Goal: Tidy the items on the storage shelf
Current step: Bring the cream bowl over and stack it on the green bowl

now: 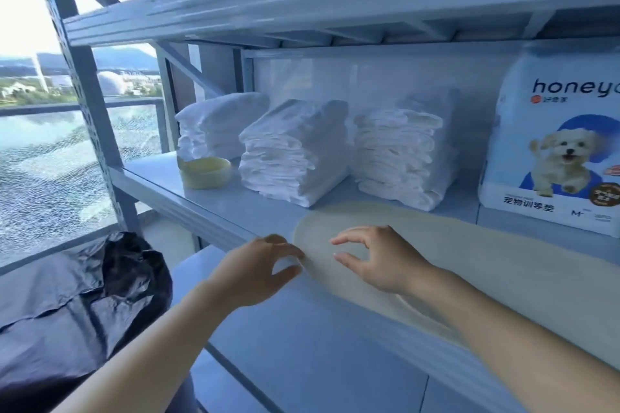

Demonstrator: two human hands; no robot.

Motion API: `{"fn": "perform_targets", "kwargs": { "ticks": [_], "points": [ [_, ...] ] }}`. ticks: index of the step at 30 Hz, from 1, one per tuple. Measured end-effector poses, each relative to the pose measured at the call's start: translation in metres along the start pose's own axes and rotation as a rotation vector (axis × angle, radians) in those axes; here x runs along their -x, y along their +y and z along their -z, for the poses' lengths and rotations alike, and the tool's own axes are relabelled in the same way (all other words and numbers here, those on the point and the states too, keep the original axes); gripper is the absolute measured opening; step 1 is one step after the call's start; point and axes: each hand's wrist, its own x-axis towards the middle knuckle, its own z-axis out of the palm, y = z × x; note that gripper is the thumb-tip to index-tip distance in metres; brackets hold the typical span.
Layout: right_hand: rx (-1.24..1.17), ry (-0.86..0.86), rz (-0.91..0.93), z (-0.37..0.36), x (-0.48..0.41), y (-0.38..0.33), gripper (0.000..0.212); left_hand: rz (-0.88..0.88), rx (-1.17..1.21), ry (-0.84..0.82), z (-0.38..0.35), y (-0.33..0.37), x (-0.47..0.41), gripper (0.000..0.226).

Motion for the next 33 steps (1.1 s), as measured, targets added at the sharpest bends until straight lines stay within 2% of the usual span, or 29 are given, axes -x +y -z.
{"fn": "perform_targets", "kwargs": {
  "ticks": [8, 18, 25, 33],
  "points": [
    [-0.034, -0.059, 0.084, -0.048, -0.078, -0.042, 0.029, 0.146, -0.062, 0.117, 0.025, -0.088, 0.008, 0.025],
    [-0.070, -0.095, 0.236, -0.089, -0.206, -0.083, 0.033, 0.339, -0.096, 0.197, 0.053, -0.175, -0.029, 0.022],
    [-0.001, -0.165, 0.293, -0.132, -0.288, -0.102, 0.054, 0.420, -0.141, 0.219, 0.060, -0.229, -0.044, 0.022],
    [0.018, -0.130, 0.302, -0.166, -0.330, -0.122, 0.063, 0.434, -0.121, 0.245, 0.056, -0.263, -0.047, 0.023]
  ]
}}
